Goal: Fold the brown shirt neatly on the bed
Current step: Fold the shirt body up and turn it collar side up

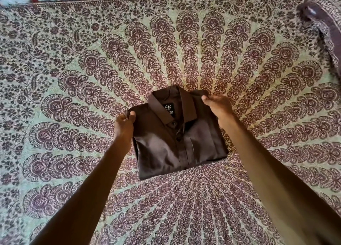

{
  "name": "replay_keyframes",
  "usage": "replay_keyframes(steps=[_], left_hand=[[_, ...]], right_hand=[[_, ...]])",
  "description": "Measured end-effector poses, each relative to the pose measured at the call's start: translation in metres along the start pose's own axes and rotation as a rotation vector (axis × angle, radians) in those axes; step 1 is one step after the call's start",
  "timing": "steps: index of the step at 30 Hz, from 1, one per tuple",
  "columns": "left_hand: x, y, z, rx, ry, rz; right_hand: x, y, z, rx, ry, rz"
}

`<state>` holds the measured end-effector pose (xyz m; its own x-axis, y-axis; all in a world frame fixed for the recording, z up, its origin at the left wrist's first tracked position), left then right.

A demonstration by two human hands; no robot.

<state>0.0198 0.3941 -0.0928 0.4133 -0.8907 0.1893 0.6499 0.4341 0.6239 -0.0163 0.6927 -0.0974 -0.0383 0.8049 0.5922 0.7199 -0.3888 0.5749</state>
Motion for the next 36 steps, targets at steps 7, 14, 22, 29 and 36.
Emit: replay_keyframes(steps=[7,14,22,29,36], left_hand=[[0.001,0.002,0.006,-0.160,-0.163,0.070],[-0.007,0.004,0.004,-0.285,-0.191,0.172],[-0.004,0.032,-0.017,-0.270,-0.353,0.186],[-0.011,0.053,-0.038,-0.059,-0.457,0.188],[0.002,0.072,-0.042,-0.298,-0.447,0.004]], right_hand=[[-0.004,-0.005,-0.004,-0.006,0.155,0.246],[-0.019,0.009,-0.006,0.208,0.489,0.522],[-0.014,0.018,0.019,0.313,0.556,0.570],[-0.020,0.037,0.036,0.157,0.749,0.450],[-0.009,0.082,0.064,0.240,0.539,0.439]])
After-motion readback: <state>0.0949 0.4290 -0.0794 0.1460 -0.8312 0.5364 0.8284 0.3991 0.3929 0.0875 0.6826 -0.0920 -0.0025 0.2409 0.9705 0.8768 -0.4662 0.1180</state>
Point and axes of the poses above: each hand's wrist, its own y-axis away from the middle knuckle, its own x-axis out of the back of the hand, z = x × y, the point moved 1 cm from there along -y, towards the middle knuckle, and after that the axes turned 15 degrees about y, right-handed, at the moved point
